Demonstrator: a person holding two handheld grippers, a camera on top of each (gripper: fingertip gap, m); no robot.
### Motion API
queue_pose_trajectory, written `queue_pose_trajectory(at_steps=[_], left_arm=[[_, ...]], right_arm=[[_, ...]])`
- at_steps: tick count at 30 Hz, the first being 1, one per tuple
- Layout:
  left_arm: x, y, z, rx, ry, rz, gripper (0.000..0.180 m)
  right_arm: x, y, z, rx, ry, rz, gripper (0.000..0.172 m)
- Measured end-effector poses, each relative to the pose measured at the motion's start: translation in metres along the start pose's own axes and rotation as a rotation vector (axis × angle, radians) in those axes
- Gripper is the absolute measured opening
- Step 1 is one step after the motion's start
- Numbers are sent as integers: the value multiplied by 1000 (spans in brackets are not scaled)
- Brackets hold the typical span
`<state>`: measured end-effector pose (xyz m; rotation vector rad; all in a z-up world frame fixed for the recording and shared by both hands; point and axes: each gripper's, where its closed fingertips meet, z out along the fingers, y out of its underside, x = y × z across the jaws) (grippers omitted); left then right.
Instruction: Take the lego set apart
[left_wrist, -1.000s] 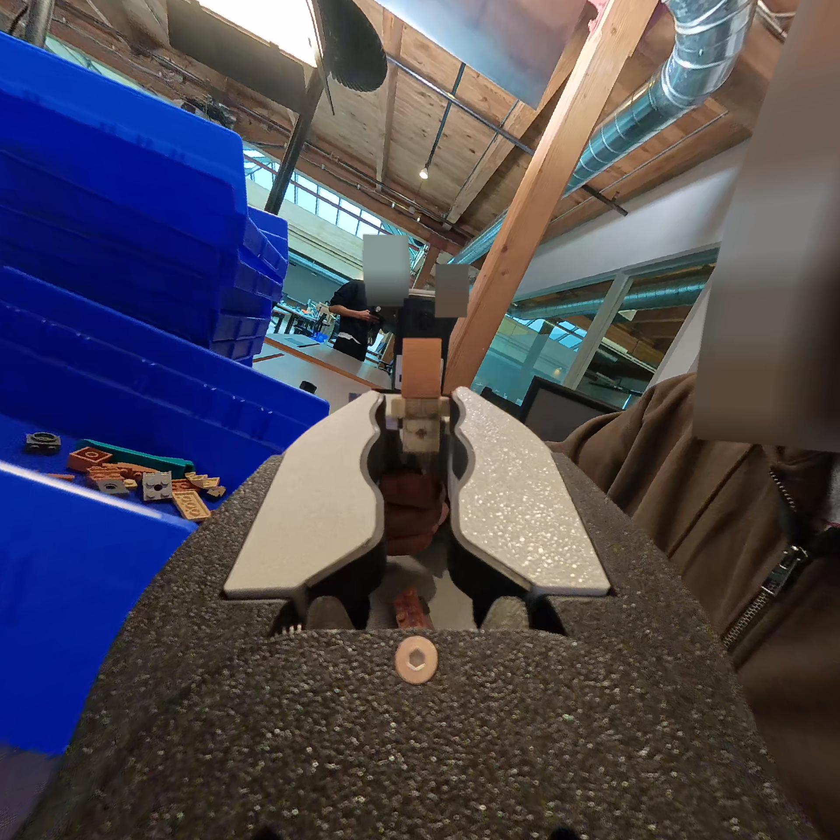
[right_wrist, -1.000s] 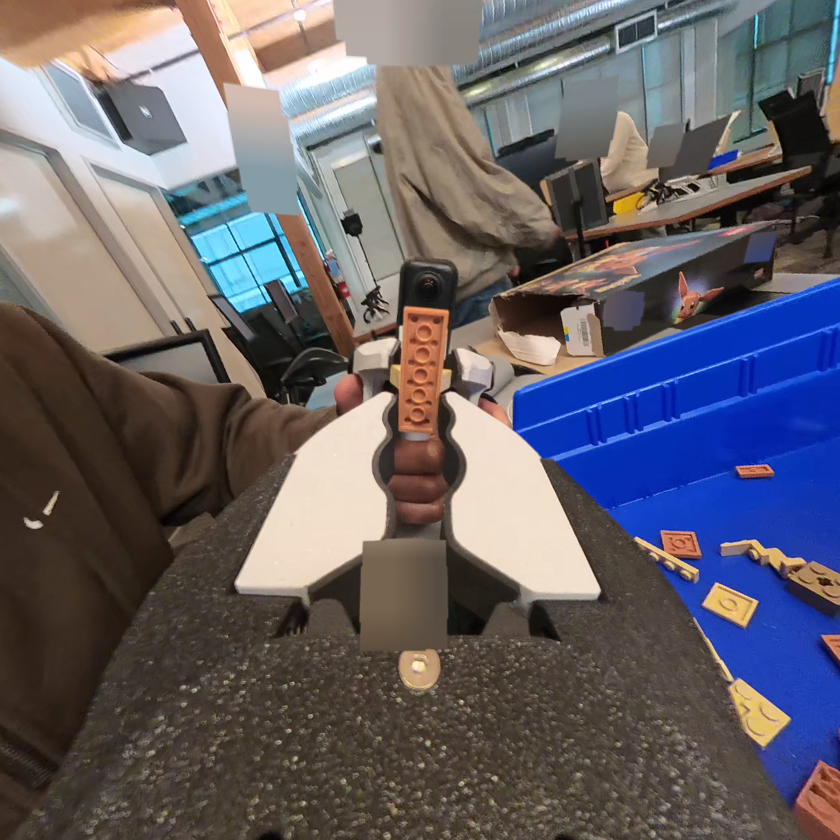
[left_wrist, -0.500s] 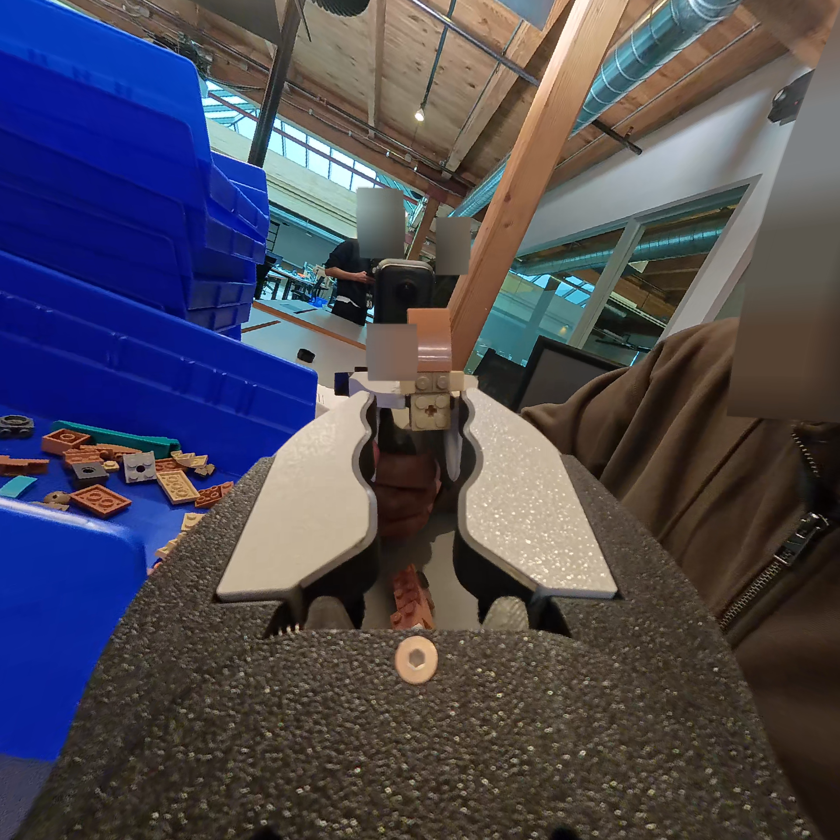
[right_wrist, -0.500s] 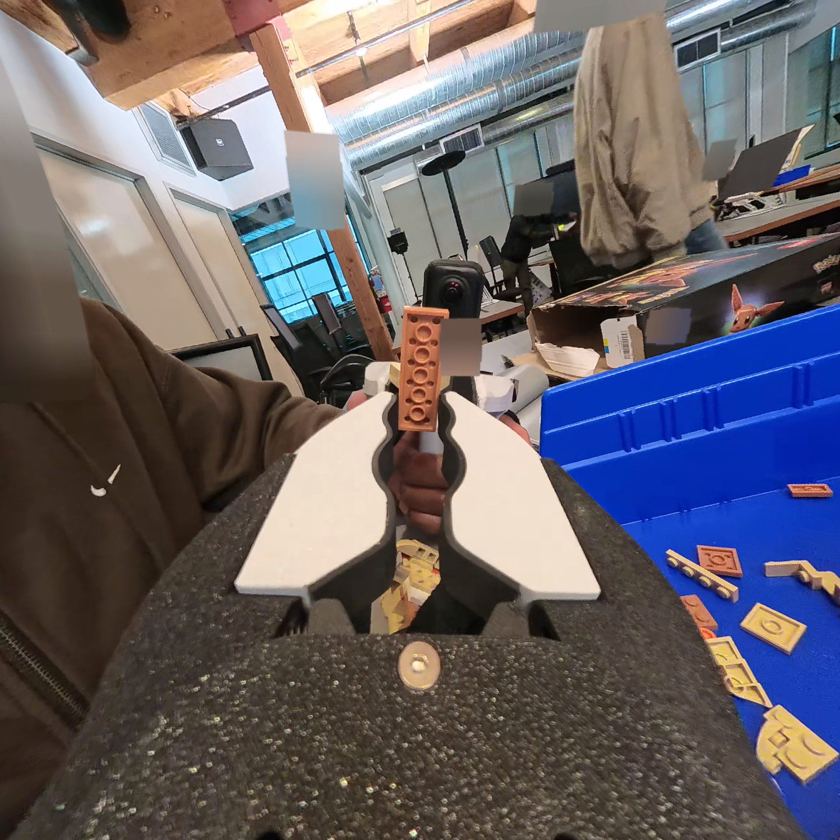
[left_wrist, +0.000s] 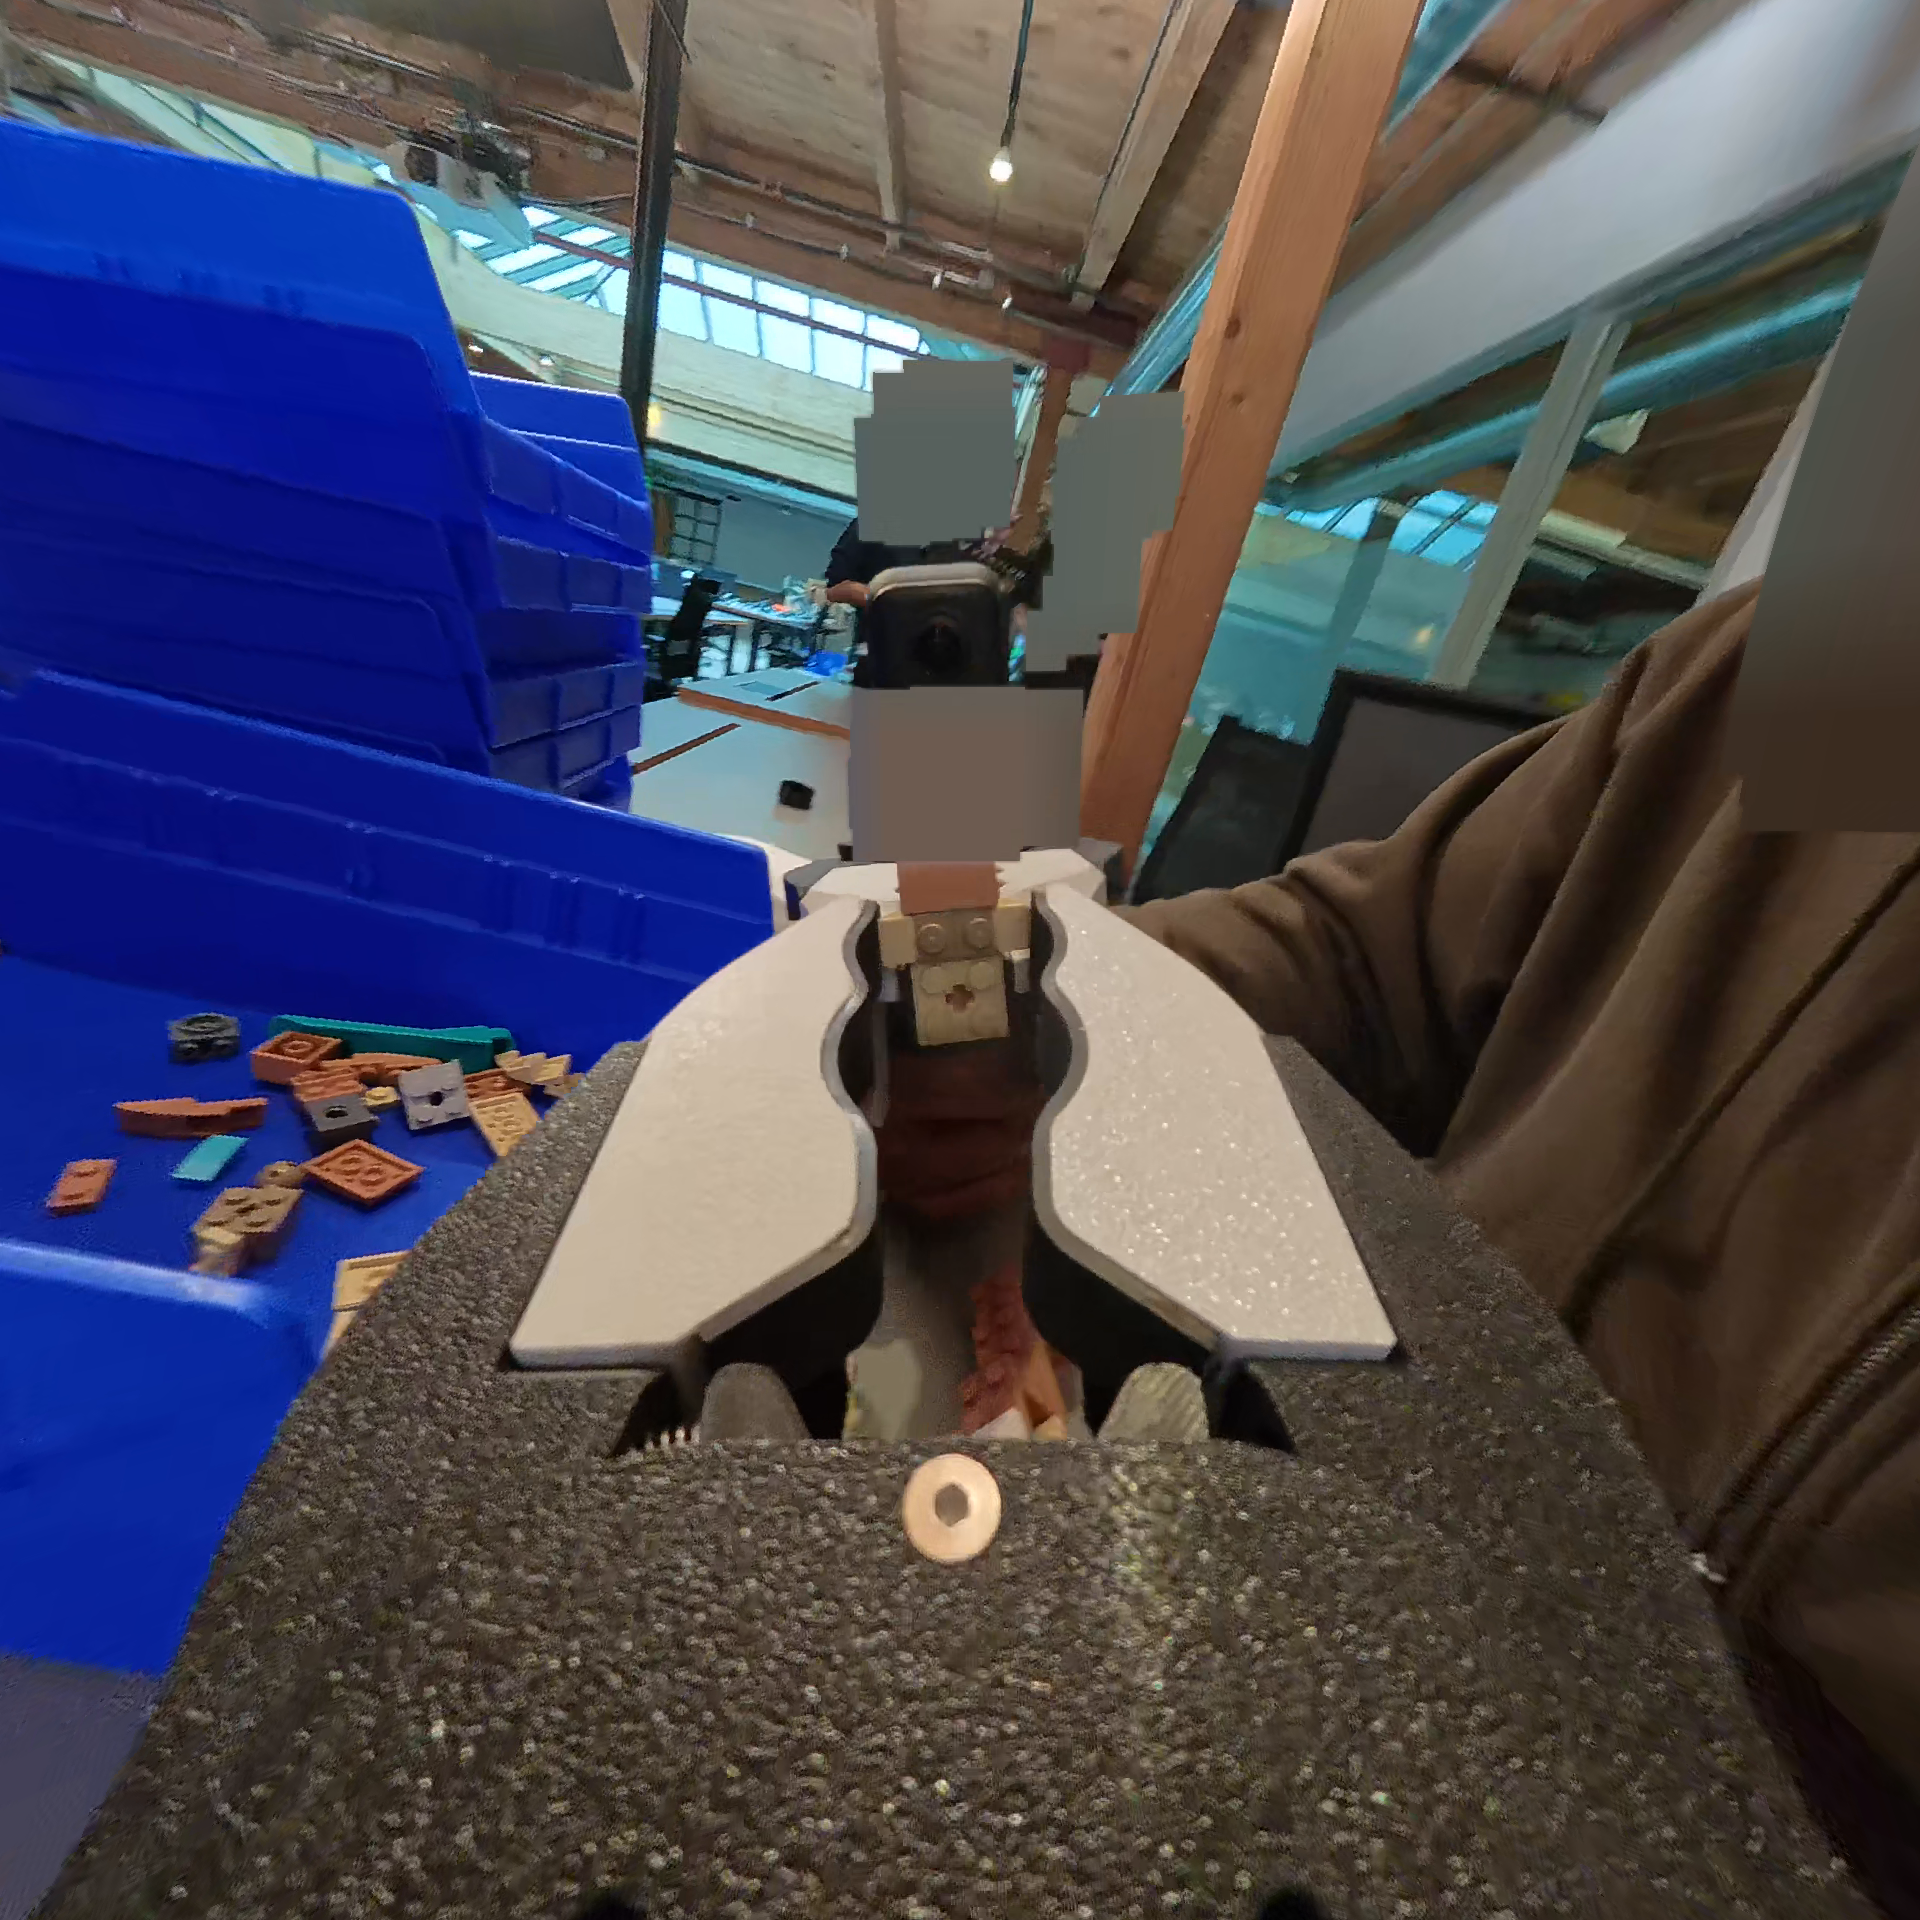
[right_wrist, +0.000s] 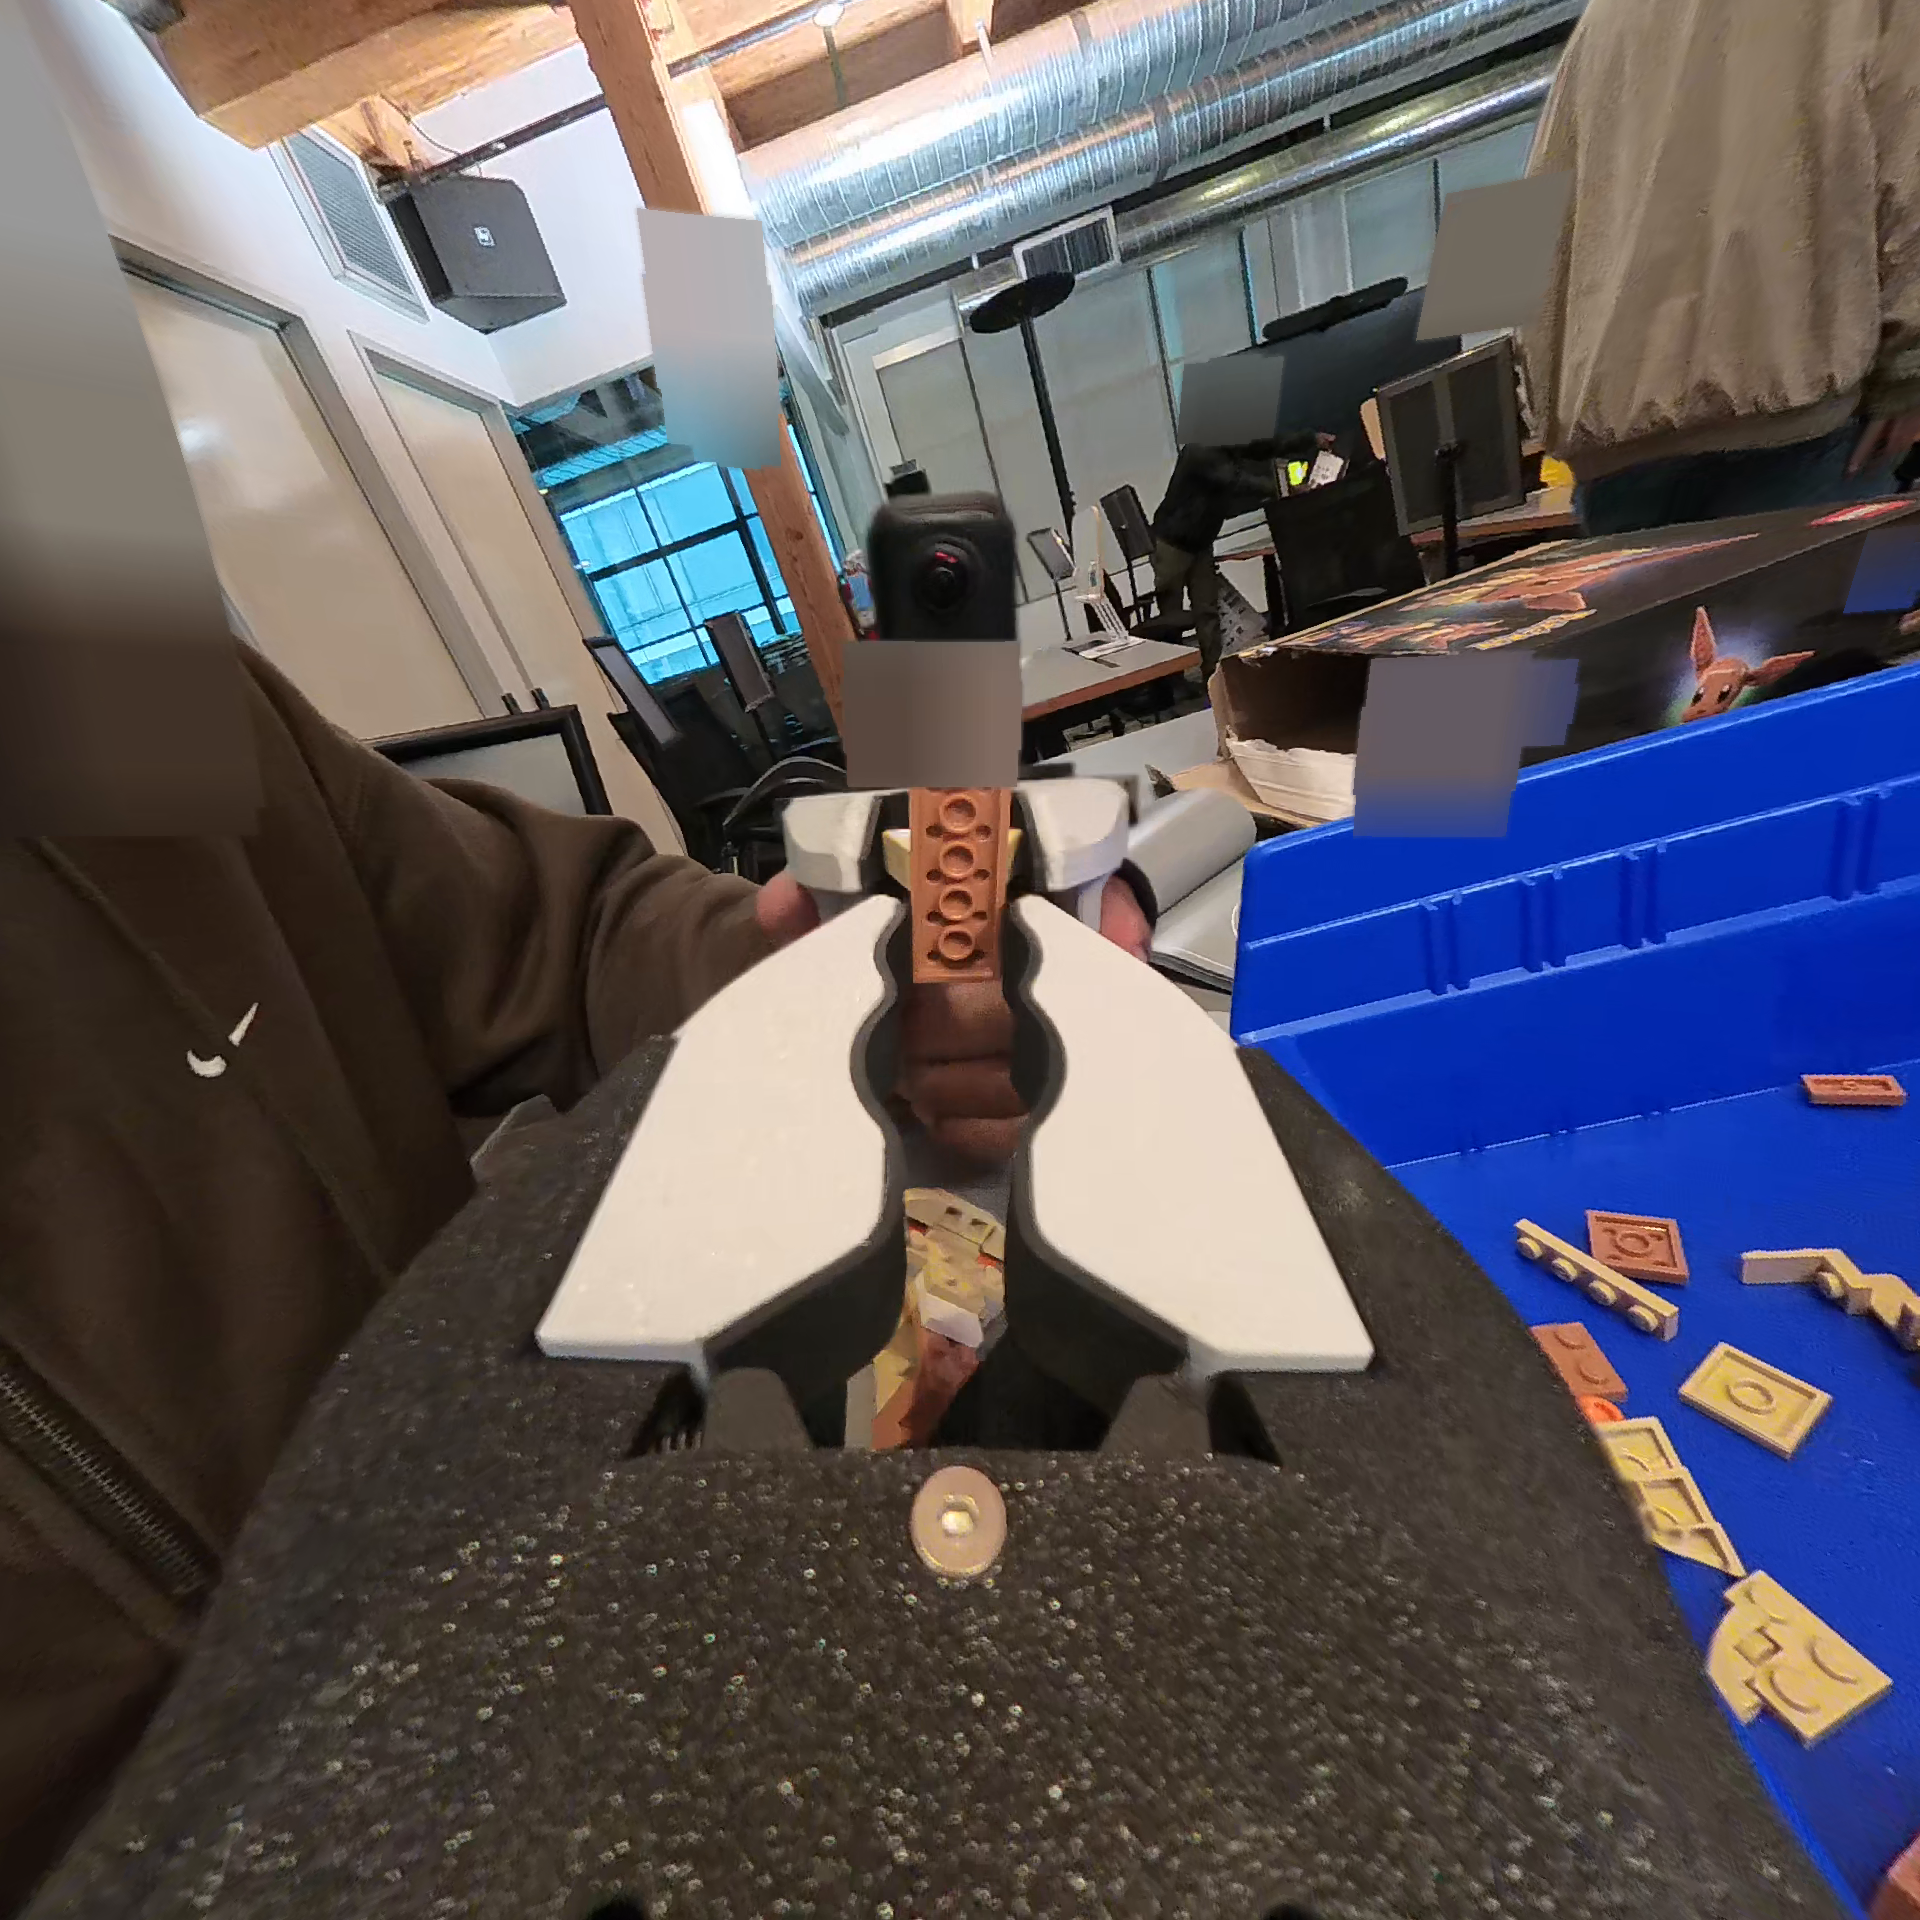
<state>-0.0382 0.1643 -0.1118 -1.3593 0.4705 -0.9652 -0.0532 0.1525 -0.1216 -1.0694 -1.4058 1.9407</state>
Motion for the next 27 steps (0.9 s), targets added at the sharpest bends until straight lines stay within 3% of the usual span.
queue_pose_trajectory(at_steps=[7,18,22,27], left_arm=[[-5,4,-1,-116,-140,261,26],[3,17,2,-160,-53,161,26],[7,21,4,-172,-35,161,26],[8,20,2,-166,3,98,26]], right_arm=[[8,0,-8,-43,62,-87,22],[-8,-17,-15,25,-14,-105,27],[-9,-12,-13,-2,0,-123,16],[-9,-10,-13,-21,16,-165,16]])
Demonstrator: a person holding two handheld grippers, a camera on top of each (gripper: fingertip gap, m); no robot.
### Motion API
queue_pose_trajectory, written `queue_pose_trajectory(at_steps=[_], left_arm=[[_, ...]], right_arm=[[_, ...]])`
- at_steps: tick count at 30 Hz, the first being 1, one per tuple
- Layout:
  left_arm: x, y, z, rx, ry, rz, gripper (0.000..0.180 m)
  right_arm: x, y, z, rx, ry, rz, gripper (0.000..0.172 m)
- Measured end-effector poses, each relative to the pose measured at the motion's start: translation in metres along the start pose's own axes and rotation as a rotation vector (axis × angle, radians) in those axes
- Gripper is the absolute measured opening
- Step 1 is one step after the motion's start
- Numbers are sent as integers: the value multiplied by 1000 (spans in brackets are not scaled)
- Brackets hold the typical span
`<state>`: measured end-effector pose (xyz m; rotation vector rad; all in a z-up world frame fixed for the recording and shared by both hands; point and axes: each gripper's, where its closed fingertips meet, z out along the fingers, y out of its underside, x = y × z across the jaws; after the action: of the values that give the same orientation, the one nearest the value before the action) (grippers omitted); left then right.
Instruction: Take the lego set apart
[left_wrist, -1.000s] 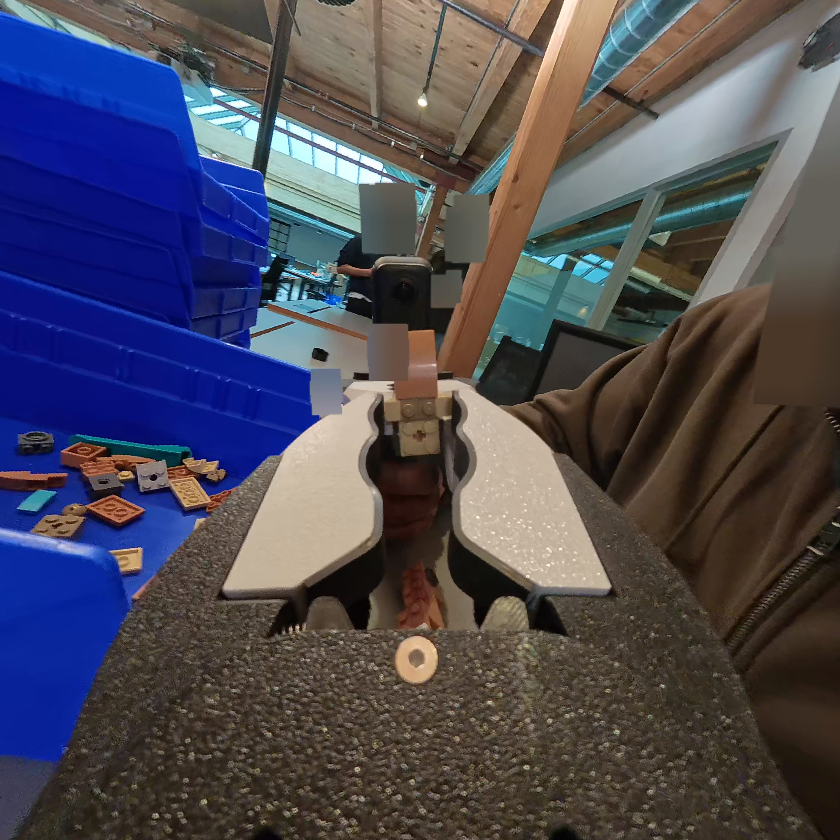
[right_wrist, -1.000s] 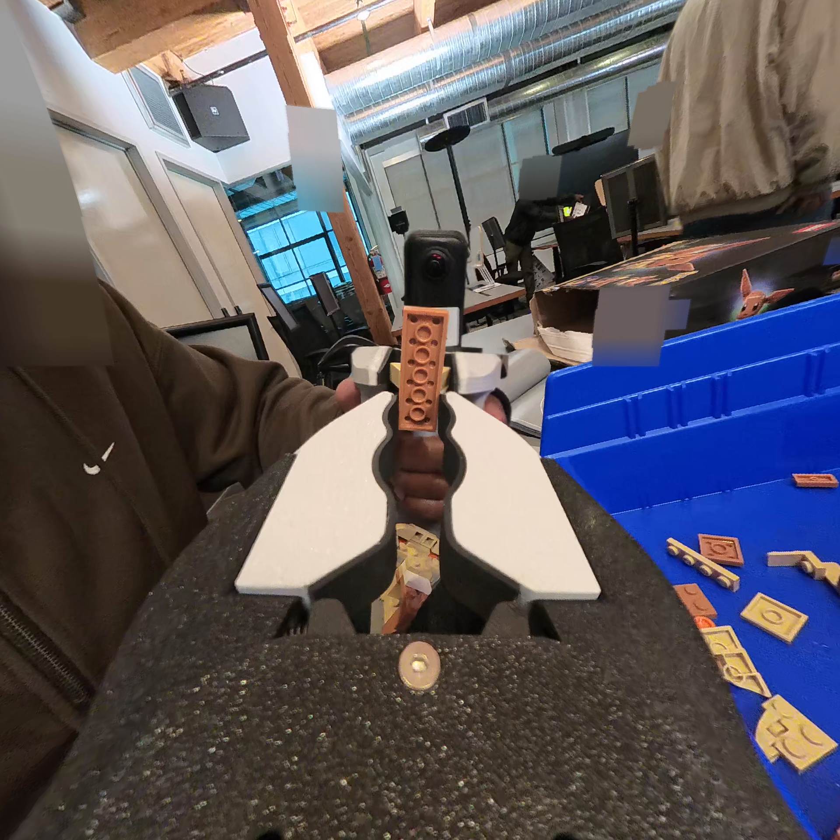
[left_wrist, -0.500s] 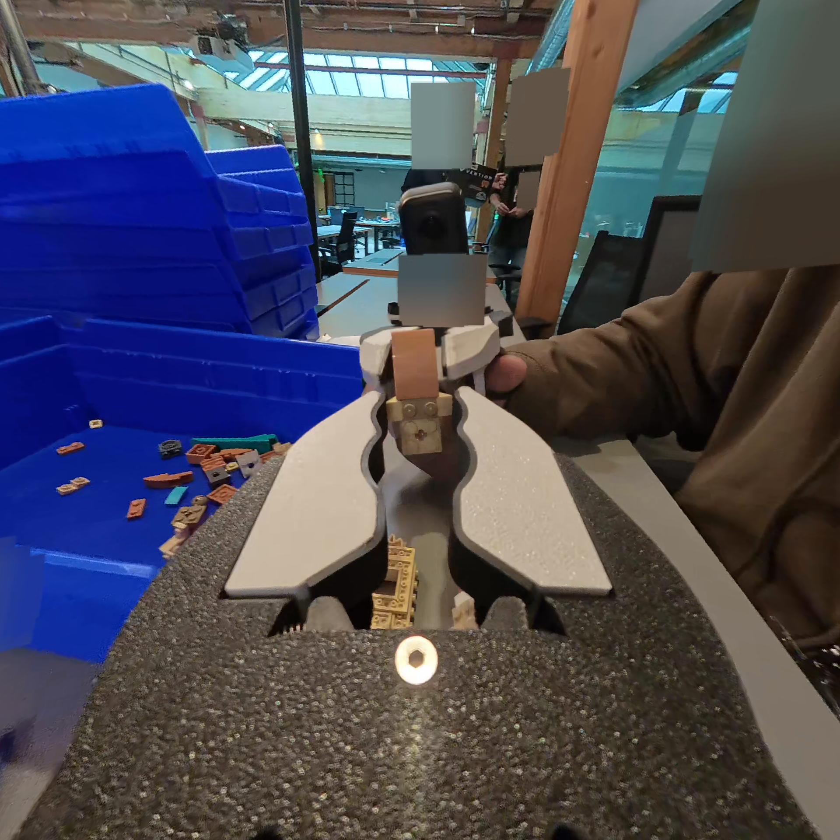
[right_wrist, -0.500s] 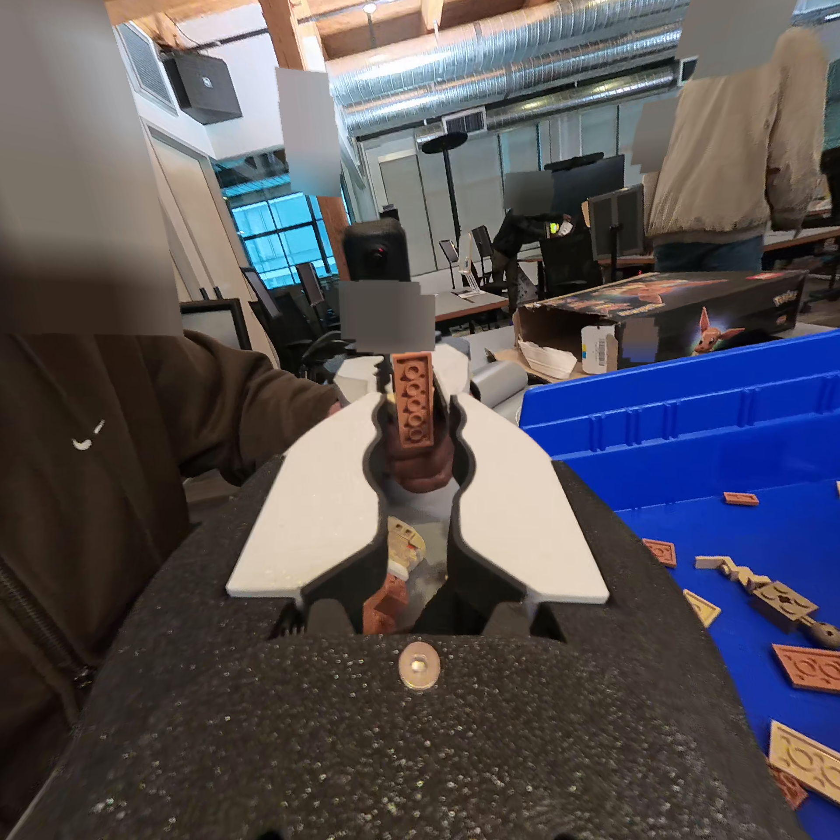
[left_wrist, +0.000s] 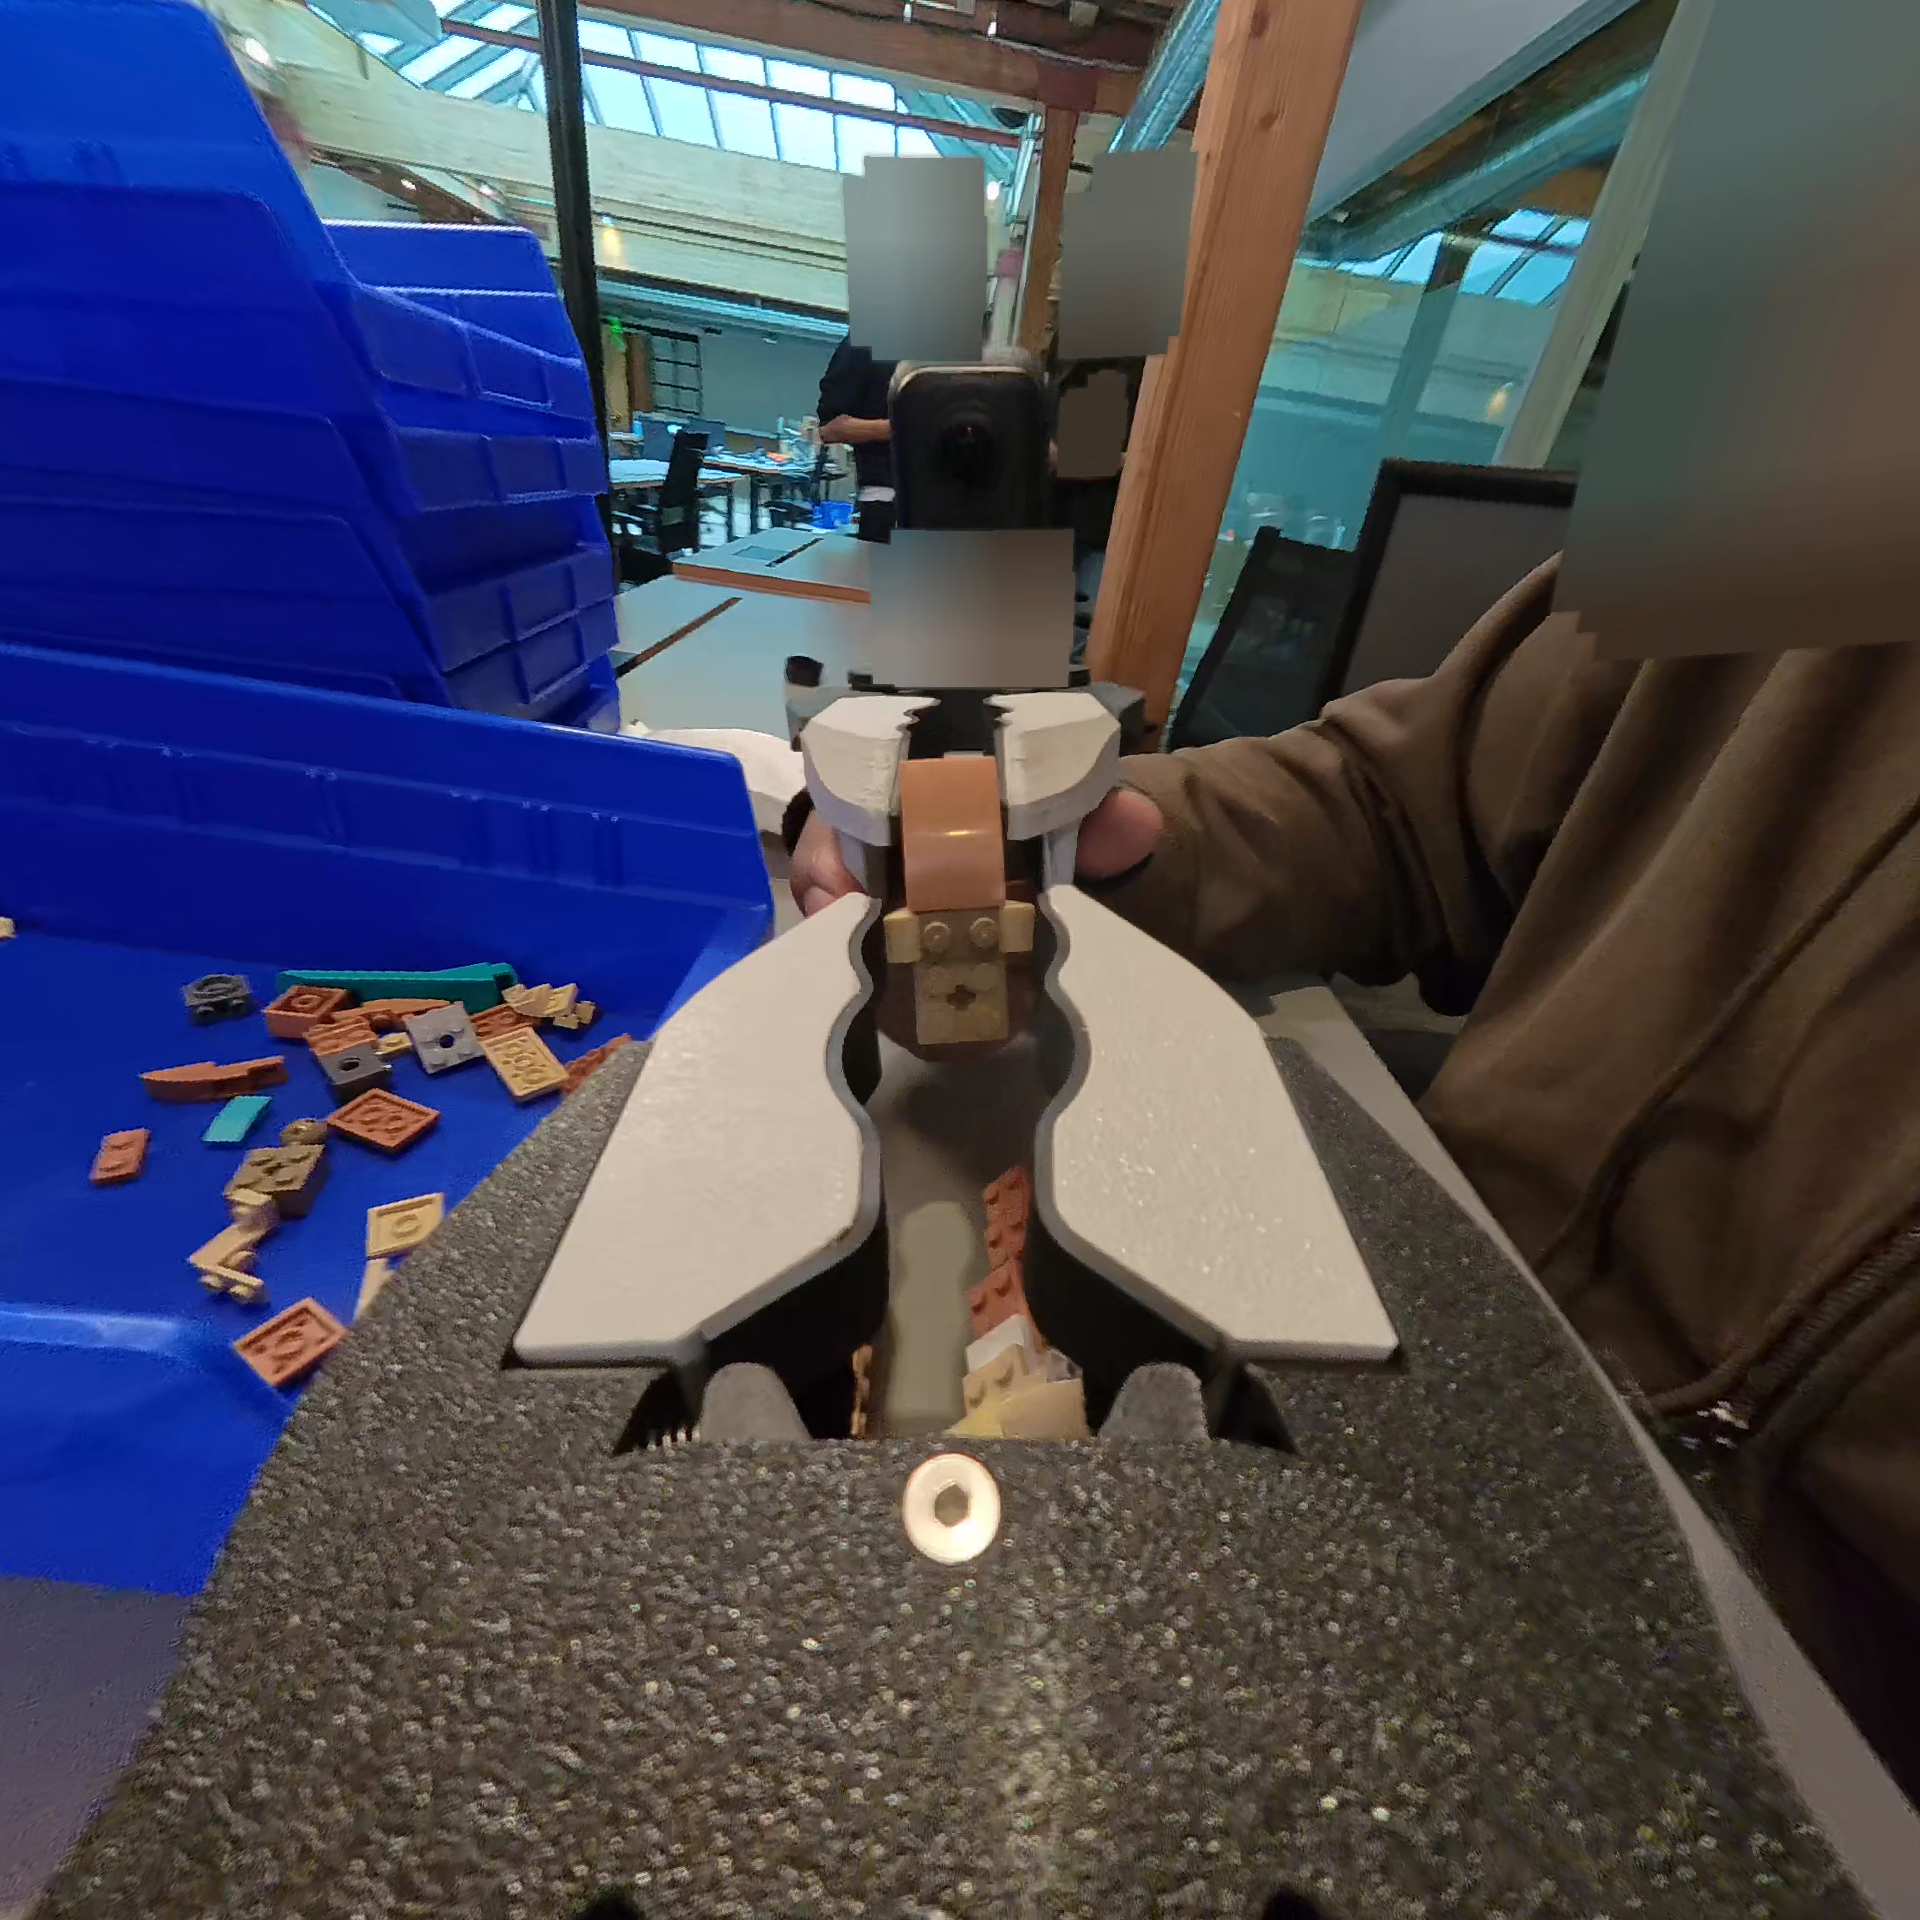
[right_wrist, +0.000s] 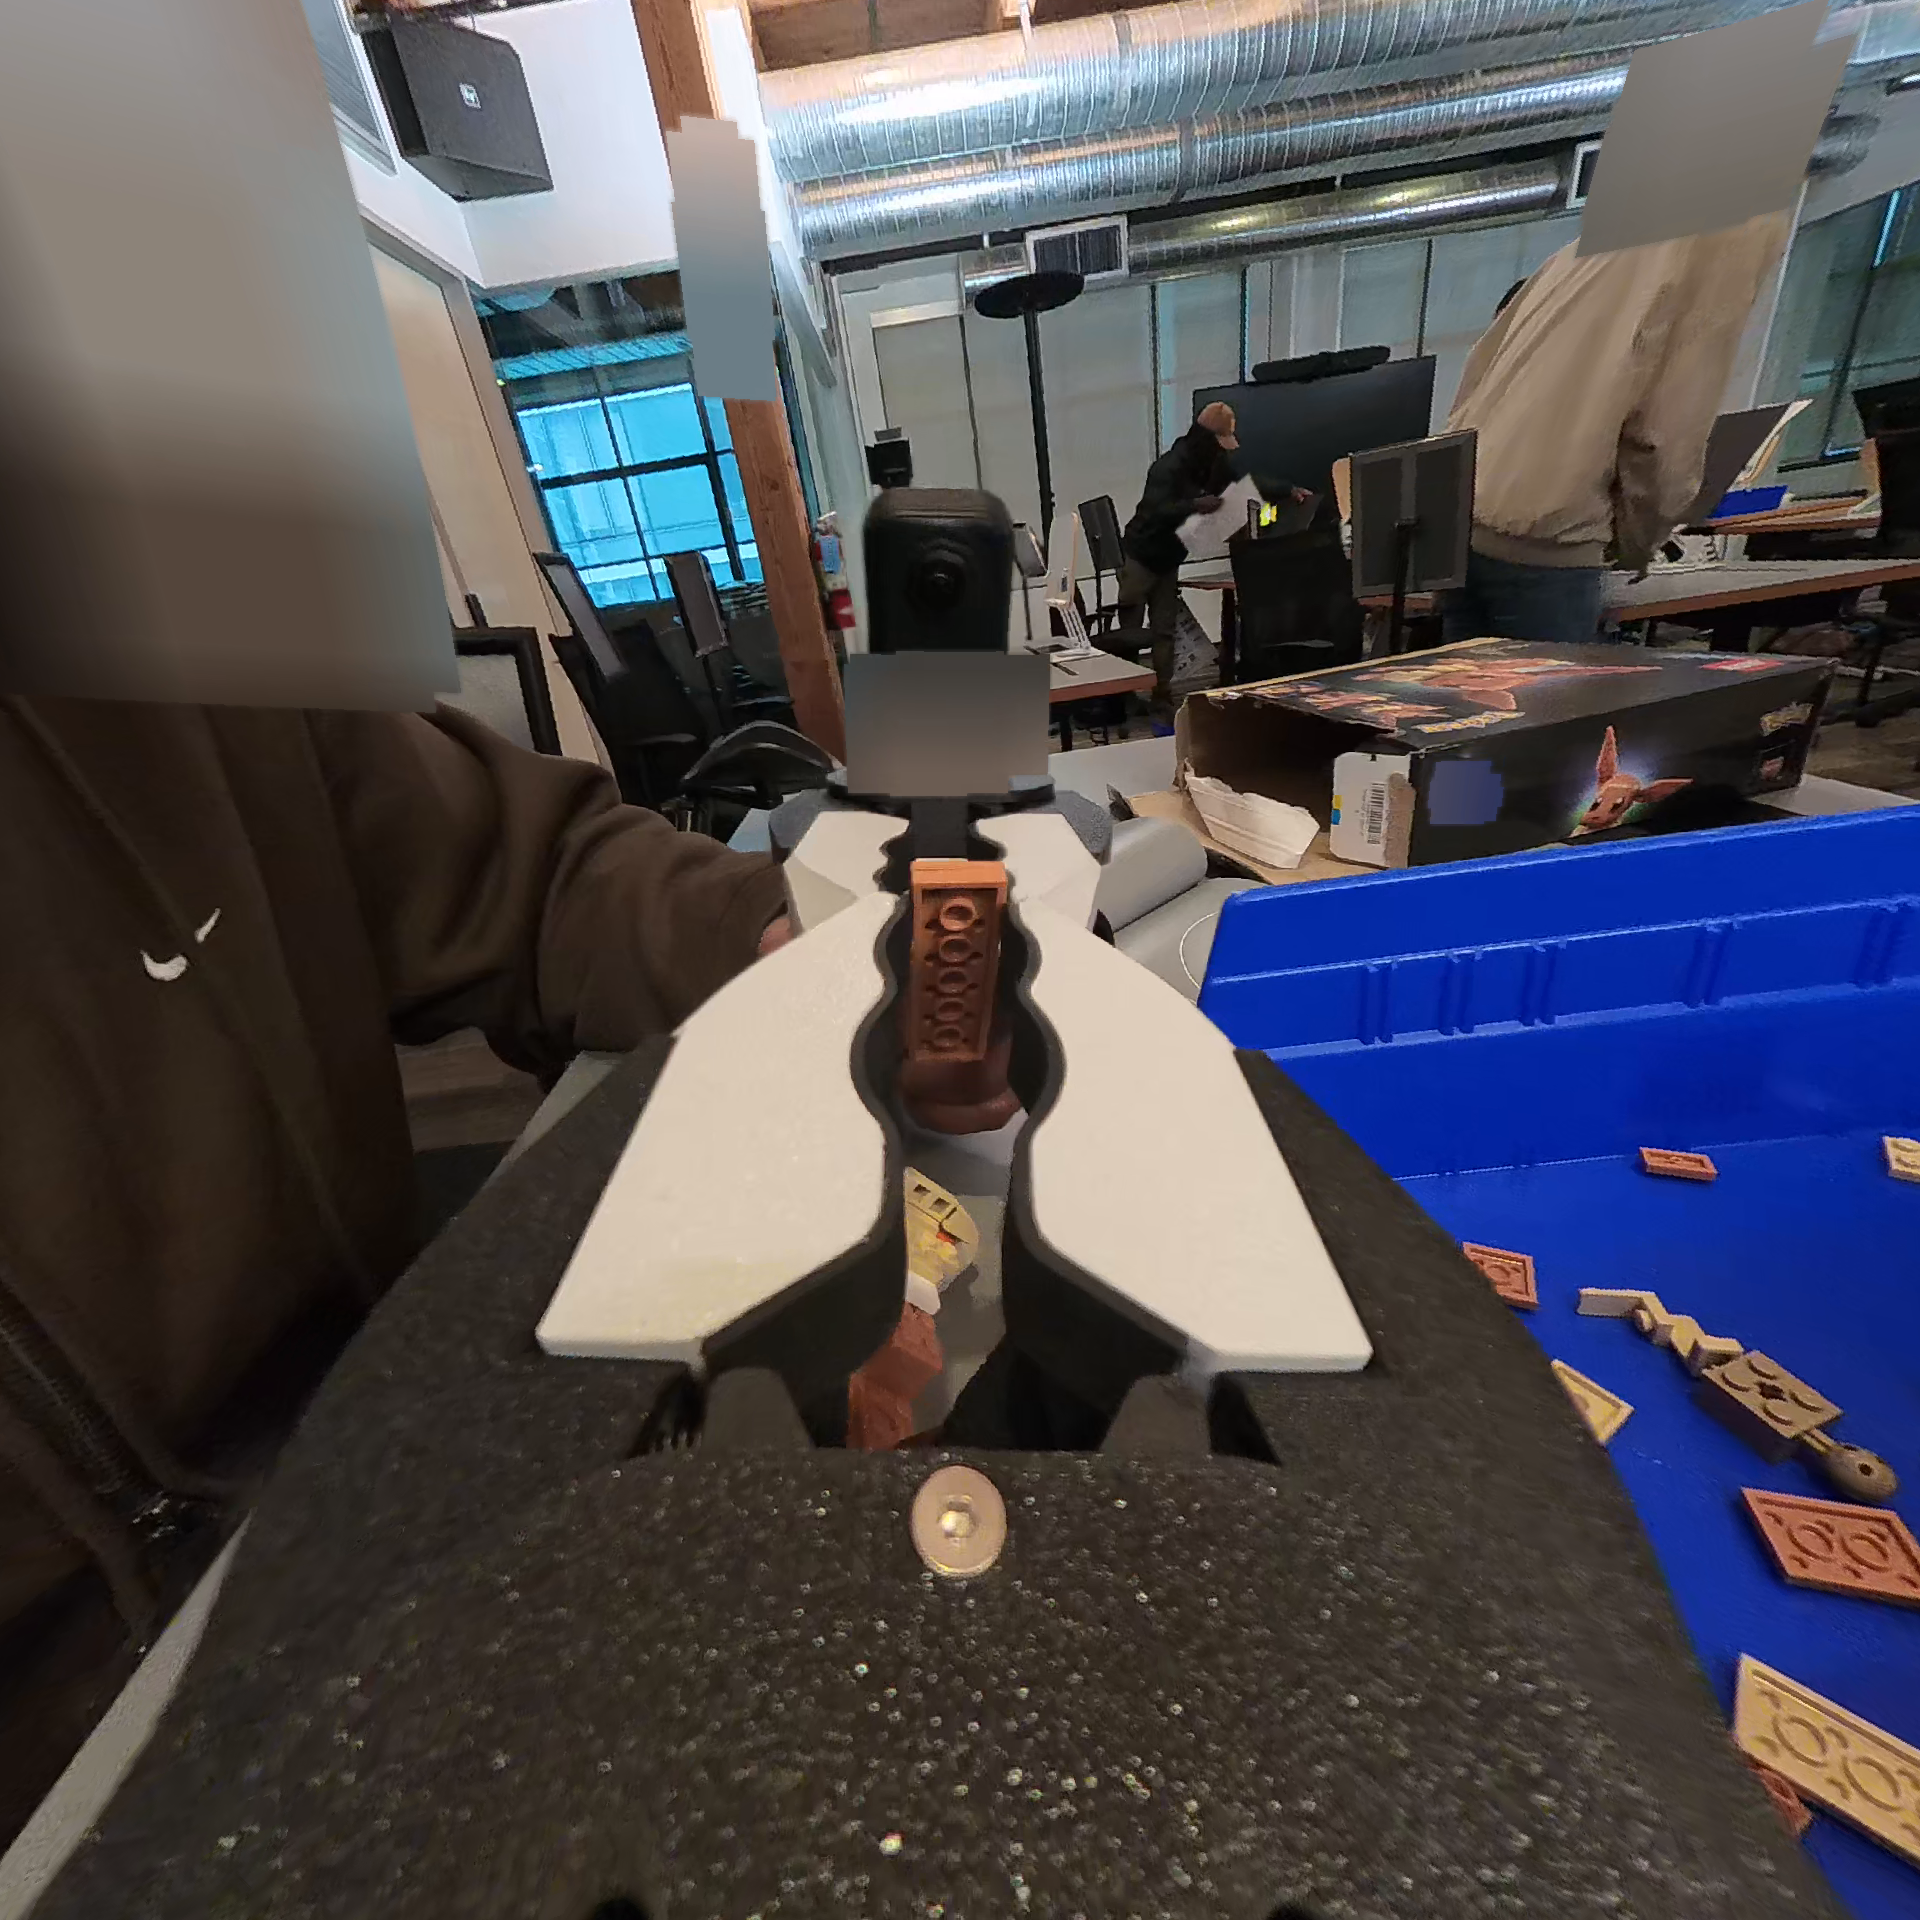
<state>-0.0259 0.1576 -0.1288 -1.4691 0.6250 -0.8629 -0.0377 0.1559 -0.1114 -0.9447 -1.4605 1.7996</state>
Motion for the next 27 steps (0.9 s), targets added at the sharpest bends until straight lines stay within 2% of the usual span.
queue_pose_trajectory(at_steps=[10,13,22,27], left_arm=[[8,2,-2,42,194,-293,26],[7,-6,-6,104,235,-369,23],[0,-6,-7,117,187,-341,22],[0,-2,-5,77,131,-236,22]], right_arm=[[-6,5,-3,-42,-56,8,16],[-4,3,-5,-29,-61,26,15],[2,4,-5,-29,-11,37,15],[4,6,-6,-34,0,41,15]])
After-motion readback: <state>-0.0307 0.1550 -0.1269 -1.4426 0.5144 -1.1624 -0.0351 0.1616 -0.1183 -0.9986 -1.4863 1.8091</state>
